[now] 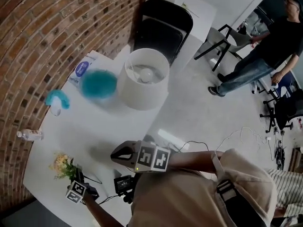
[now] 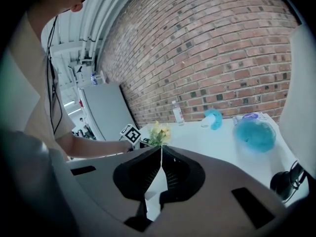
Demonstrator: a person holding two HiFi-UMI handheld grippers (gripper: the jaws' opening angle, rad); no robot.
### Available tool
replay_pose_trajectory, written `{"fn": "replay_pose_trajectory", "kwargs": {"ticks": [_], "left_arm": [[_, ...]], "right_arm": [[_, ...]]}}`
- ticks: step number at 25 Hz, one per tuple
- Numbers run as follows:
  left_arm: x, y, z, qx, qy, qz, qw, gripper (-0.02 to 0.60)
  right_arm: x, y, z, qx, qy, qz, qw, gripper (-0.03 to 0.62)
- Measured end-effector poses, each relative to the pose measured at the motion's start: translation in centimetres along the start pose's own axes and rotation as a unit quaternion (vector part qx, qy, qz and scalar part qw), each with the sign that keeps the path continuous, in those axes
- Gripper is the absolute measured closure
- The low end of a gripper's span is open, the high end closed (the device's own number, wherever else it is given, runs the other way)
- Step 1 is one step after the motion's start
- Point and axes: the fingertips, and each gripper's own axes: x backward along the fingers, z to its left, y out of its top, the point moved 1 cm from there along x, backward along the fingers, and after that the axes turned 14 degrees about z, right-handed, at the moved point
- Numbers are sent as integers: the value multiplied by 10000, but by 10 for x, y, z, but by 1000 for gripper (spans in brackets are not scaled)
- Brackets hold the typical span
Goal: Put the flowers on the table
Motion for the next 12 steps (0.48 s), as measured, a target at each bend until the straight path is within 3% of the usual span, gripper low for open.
{"fn": "replay_pose_trajectory", "kwargs": {"ticks": [5, 12], "left_arm": [[-24, 16, -22, -90, -95, -3, 9999, 469], [-23, 31, 22, -9, 388, -2, 9992, 469]], "right_arm": [[26, -10, -17, -30, -37, -37, 10000, 572], [-25, -4, 0, 127, 239, 186, 9995, 572]]}}
